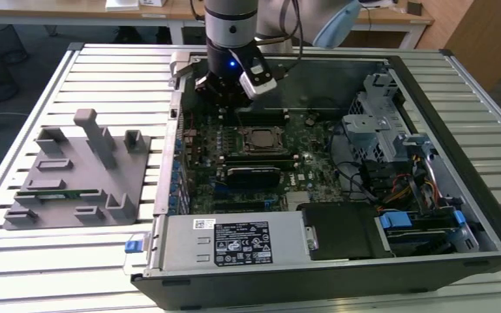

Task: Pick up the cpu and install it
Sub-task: 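Install the first cpu locking lever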

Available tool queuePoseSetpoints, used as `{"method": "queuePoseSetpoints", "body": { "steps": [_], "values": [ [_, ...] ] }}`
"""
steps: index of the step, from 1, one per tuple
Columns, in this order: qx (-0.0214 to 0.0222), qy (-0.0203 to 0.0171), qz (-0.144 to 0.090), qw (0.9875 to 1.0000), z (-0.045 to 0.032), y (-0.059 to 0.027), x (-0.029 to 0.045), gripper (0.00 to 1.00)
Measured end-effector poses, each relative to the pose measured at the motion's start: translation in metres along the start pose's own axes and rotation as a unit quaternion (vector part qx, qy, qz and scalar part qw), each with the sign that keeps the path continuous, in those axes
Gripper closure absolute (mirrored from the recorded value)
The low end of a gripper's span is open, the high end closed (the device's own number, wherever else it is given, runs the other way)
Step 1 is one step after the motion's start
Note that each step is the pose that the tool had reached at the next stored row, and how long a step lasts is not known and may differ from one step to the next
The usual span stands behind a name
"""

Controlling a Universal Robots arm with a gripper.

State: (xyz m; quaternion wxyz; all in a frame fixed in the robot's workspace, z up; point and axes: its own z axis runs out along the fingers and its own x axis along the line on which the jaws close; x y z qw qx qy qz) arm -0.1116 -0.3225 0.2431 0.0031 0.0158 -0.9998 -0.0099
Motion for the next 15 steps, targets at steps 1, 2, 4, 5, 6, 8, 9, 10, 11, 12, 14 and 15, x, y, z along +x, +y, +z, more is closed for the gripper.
{"method": "queuePoseSetpoints", "body": {
  "steps": [1,2,4,5,6,8,9,10,11,12,14,15],
  "values": [
    [0.0001,0.0000,0.000,1.0000,-0.0003,0.0020,-0.0001,0.89],
    [0.0001,0.0000,0.000,1.0000,-0.0005,0.0041,-0.0001,0.89],
    [0.0001,0.0000,0.000,1.0000,-0.0009,0.0088,-0.0002,0.89],
    [0.0001,0.0000,0.000,1.0000,-0.0011,0.0110,-0.0003,0.89],
    [0.0001,0.0000,0.000,1.0000,-0.0012,0.0126,-0.0003,0.89],
    [0.0001,-0.0001,0.000,1.0000,-0.0012,0.0136,-0.0004,0.89],
    [0.0001,-0.0002,0.000,1.0000,-0.0012,0.0137,-0.0005,0.89],
    [0.0001,-0.0003,0.000,1.0000,-0.0012,0.0138,-0.0009,0.89],
    [0.0000,-0.0003,0.000,1.0000,-0.0011,0.0140,-0.0016,0.89],
    [0.0000,-0.0003,0.000,1.0000,-0.0011,0.0140,-0.0031,0.89],
    [-0.0002,-0.0003,0.000,1.0000,-0.0012,0.0138,-0.0104,0.89],
    [-0.0001,-0.0002,0.000,1.0000,-0.0012,0.0136,-0.0145,0.89]
  ]
}}
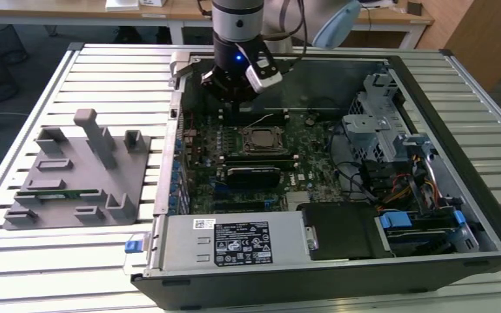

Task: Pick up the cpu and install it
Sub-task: 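Install the first cpu locking lever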

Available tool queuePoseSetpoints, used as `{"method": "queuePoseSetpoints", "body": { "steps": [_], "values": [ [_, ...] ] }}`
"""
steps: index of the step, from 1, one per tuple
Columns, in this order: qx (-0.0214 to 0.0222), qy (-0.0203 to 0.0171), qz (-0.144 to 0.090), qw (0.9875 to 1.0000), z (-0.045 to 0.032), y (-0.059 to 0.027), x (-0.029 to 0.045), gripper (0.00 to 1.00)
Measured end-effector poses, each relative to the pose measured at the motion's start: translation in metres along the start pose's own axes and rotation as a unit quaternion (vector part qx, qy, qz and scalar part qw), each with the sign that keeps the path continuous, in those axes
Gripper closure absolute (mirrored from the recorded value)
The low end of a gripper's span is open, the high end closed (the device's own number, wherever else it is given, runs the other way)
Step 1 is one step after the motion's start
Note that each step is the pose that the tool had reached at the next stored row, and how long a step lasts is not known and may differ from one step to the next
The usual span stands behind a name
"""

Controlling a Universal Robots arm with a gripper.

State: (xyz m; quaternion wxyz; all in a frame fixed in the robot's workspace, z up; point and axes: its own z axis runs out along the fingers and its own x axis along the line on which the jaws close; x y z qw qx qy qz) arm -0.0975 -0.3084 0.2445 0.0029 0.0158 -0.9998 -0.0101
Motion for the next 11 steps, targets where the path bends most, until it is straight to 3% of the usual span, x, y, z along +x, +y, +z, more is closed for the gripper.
{"method": "queuePoseSetpoints", "body": {
  "steps": [2,7,11],
  "values": [
    [0.0001,0.0000,0.000,1.0000,0.0000,-0.0002,-0.0050,0.89],
    [-0.0002,0.0000,0.000,1.0000,0.0004,-0.0006,-0.0053,0.89],
    [-0.0156,-0.0005,0.000,0.9999,0.0031,-0.0040,-0.0056,0.89]
  ]
}}
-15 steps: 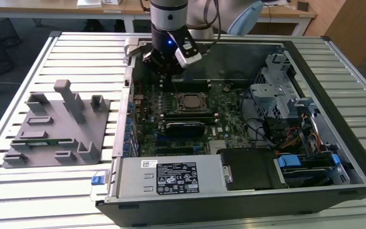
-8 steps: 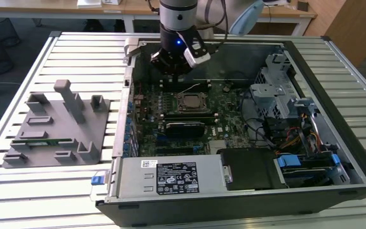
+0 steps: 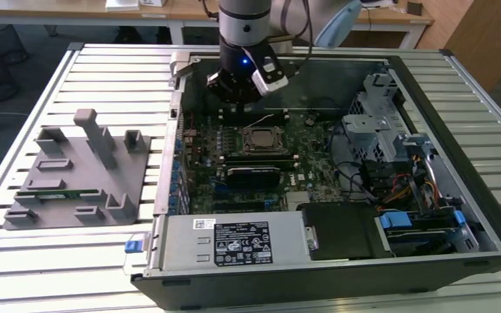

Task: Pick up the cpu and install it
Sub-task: 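Install the first cpu locking lever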

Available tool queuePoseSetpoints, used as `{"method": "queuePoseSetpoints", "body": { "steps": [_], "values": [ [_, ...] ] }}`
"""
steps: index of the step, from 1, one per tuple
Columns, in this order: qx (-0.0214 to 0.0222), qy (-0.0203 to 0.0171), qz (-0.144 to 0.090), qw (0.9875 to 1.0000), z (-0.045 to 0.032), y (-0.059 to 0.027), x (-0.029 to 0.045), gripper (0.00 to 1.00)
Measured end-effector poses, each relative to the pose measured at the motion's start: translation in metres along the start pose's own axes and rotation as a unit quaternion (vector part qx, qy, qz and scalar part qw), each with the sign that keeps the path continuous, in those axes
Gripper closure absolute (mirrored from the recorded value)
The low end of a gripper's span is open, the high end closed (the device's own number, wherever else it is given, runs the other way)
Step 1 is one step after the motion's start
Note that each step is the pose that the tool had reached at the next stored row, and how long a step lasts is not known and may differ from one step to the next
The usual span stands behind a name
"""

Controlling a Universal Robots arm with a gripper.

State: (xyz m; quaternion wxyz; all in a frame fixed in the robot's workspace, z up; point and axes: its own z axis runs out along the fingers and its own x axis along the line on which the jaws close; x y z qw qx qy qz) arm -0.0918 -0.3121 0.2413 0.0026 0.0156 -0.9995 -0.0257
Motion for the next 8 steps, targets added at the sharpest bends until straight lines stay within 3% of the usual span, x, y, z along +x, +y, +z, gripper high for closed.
{"method": "queuePoseSetpoints", "body": {
  "steps": [3,8],
  "values": [
    [-0.0008,0.0000,0.000,1.0000,0.0027,-0.0004,-0.0035,0.89],
    [0.0005,0.0000,0.000,1.0000,0.0064,-0.0006,-0.0172,0.89]
  ]
}}
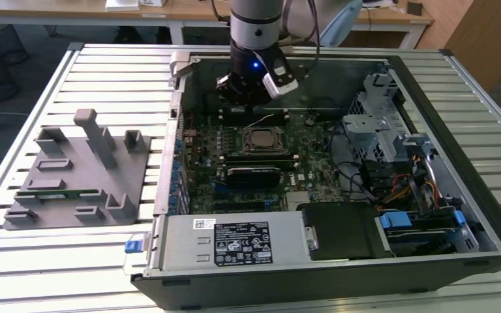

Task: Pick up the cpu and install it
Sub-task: 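Install the first cpu locking lever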

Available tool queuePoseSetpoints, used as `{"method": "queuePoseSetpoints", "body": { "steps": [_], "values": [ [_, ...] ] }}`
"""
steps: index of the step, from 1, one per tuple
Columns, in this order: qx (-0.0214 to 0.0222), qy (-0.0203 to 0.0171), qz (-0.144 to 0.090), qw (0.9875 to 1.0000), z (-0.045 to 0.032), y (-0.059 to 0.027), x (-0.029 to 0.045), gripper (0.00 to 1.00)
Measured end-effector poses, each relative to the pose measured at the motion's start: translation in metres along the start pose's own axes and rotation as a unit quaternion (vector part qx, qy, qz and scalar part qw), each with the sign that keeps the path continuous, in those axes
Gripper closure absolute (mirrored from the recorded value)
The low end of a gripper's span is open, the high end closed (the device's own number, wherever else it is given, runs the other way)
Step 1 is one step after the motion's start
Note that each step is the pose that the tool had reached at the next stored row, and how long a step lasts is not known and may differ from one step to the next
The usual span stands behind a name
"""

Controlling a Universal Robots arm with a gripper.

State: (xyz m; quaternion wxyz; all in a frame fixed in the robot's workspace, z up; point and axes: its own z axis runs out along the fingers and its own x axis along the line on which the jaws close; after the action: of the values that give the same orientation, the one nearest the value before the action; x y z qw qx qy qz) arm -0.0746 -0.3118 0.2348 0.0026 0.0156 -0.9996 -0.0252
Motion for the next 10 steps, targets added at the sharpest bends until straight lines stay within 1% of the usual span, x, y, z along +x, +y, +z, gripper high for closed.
{"method": "queuePoseSetpoints", "body": {
  "steps": [4,7,8,10],
  "values": [
    [0.0002,0.0000,0.000,1.0000,0.0017,0.0006,-0.0069,0.89],
    [0.0002,0.0000,0.000,1.0000,0.0023,0.0013,-0.0094,0.89],
    [0.0002,0.0000,0.000,1.0000,0.0026,0.0020,-0.0099,0.89],
    [0.0011,0.0000,0.000,1.0000,0.0041,0.0061,-0.0125,0.89]
  ]
}}
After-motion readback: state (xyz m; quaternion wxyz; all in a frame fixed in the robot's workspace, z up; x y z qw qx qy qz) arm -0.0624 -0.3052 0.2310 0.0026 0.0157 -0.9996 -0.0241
